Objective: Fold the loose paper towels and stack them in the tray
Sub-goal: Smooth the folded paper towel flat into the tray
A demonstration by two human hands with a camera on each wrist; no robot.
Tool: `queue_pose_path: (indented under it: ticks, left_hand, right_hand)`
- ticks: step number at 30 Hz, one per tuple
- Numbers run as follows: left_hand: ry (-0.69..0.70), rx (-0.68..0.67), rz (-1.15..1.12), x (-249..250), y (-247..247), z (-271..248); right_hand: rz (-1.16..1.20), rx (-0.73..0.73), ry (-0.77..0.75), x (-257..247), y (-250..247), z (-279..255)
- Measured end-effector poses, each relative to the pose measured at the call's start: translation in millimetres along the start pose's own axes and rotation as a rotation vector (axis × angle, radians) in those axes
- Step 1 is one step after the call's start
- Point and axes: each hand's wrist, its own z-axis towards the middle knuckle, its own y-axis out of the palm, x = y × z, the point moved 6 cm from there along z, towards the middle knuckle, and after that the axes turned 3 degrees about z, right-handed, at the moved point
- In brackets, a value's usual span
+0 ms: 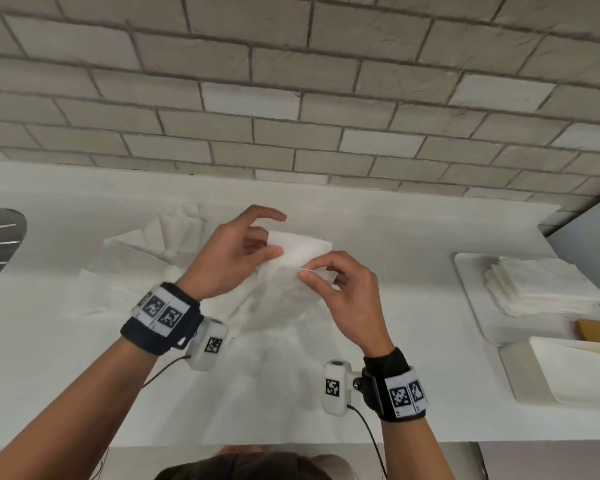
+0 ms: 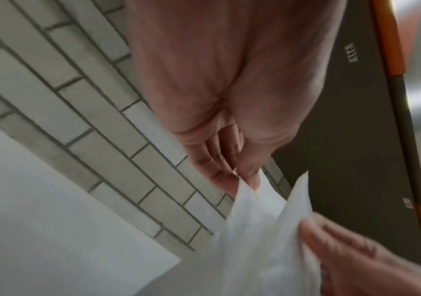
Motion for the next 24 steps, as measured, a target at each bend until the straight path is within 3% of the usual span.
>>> queue_pose_path:
  ticks: [5, 10, 12, 14, 18, 21, 24]
  left_hand:
    - [0.012, -0.017, 0.035, -8.2, 21.8, -15.8]
    - [0.012, -0.003, -0.002, -9.7, 13.7, -16.3]
    - [-0.019, 0.005, 0.005, -35.2, 2.1, -13.6]
    - [-0.054, -0.006, 0.187, -83.9, -14.9, -16.1]
    - [-0.217, -0.316, 0.754, -192.2, -24.6, -40.5]
    - [-0.366, -0.330, 0.757, -228.4, -25.8, -51.4]
    - [-0.320, -0.256, 0.763, -236.5, -26.1, -47.2]
  right_hand:
    - [0.018, 0.010, 0.031, -4.5, 4.2, 0.7]
    - [-0.102, 0.043, 0.052, 0.9, 2.0, 1.3]
    - [-0.136, 0.077, 0.049, 3.2, -4.9, -1.7]
    - [-0.133, 0.111, 0.064, 7.5, -13.8, -7.2]
    - [-0.131, 0.154, 0.101, 21.0, -26.9, -20.8]
    - [-0.170, 0.139, 0.109, 27.2, -26.9, -28.7]
    - [-0.171, 0.112, 0.120, 29.7, -22.8, -35.1]
